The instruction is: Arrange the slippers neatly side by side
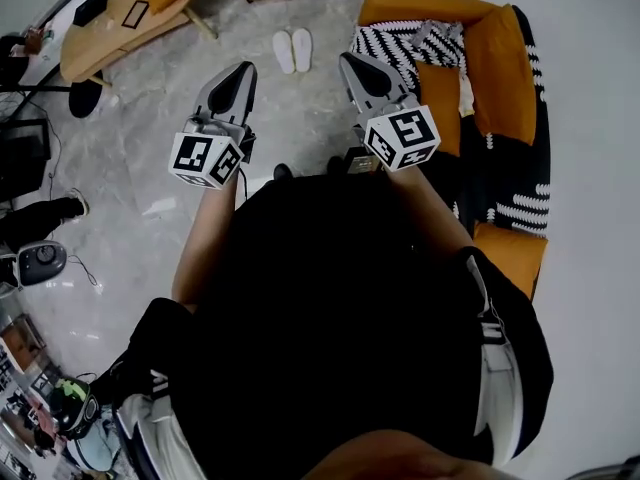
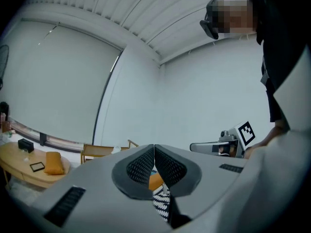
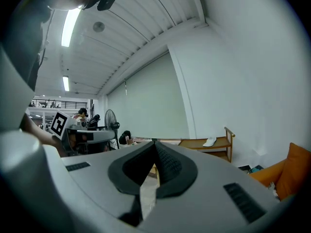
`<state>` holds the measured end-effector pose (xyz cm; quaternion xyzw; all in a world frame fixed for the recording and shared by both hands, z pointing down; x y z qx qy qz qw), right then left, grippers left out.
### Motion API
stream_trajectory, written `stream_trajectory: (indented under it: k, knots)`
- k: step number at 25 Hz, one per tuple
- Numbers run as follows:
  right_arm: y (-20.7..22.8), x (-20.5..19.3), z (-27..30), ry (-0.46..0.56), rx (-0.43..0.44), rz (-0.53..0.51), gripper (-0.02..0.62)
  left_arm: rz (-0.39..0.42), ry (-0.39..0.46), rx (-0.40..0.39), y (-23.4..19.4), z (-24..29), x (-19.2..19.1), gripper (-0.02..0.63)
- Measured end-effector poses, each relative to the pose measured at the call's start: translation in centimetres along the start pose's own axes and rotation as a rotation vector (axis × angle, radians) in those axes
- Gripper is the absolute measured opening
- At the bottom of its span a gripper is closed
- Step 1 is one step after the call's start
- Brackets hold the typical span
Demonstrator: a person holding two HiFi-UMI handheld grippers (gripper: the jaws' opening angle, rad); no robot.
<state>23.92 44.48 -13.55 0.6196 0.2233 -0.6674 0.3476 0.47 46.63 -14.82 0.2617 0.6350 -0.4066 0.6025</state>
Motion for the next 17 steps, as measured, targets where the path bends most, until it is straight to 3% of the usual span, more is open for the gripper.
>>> stream_trajectory:
  k: [3, 8, 17]
  knots:
    - [-0.8, 0.9, 1.1, 0.004, 0.001, -0.018, 0.032, -0.041, 0.015, 0.032, -1.9, -1.4, 0.0, 0.018]
    - [-1.8, 0.9, 2.6, -0.009, 0.012, -0.035, 0.031, -0.035, 0.071, 0.087, -3.3, -3.0, 0.5, 0.018]
    - [-3.6, 1.2, 4.4, -0.022, 0.009, -0.048, 0.031, -0.023, 0.077, 0.195, -5.7, -5.0, 0.8, 0.018]
Point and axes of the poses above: the fingertips, and each gripper's own axes: z forward along the fingers, y to its right, x out of its top, the point moved 7 cm from there along -z, backward along the fingers, and after that the axes turned 2 degrees about -z, right-handed, at the moved point
